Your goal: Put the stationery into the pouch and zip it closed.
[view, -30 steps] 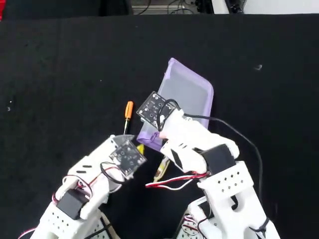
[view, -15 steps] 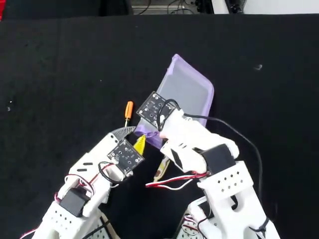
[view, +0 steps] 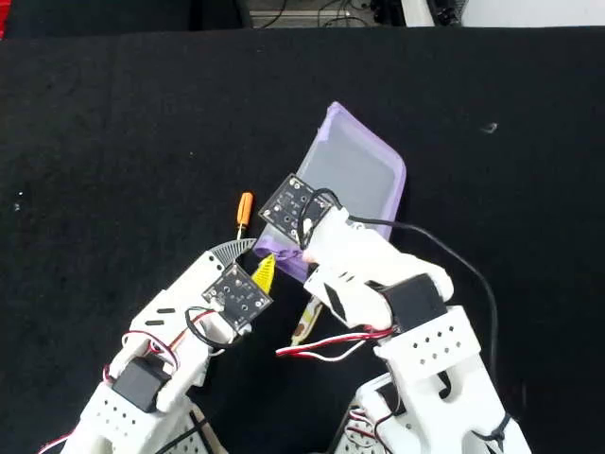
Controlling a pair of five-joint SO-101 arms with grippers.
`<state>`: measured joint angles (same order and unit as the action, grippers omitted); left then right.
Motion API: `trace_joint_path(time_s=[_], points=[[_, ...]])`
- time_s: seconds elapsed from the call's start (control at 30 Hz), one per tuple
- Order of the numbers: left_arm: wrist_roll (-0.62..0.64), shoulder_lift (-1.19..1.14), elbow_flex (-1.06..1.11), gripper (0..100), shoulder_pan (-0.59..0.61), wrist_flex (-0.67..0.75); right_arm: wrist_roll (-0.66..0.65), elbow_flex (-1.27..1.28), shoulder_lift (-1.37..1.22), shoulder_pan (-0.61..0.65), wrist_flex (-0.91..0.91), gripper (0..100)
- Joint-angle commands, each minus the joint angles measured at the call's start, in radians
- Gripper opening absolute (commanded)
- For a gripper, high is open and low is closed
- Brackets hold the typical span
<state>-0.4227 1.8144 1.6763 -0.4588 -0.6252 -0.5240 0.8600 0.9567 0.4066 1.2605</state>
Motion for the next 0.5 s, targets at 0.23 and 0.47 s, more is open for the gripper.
trace_joint_path(time_s=[0.23, 0.47], points=[[-0.011, 0.009, 0.022, 12, 0.002, -0.054, -0.002, -0.088, -0.005, 0.071, 0.017, 1.1], [-0.011, 0.009, 0.022, 12, 0.001, -0.055, 0.000, -0.117, -0.005, 0.072, 0.020, 1.1]])
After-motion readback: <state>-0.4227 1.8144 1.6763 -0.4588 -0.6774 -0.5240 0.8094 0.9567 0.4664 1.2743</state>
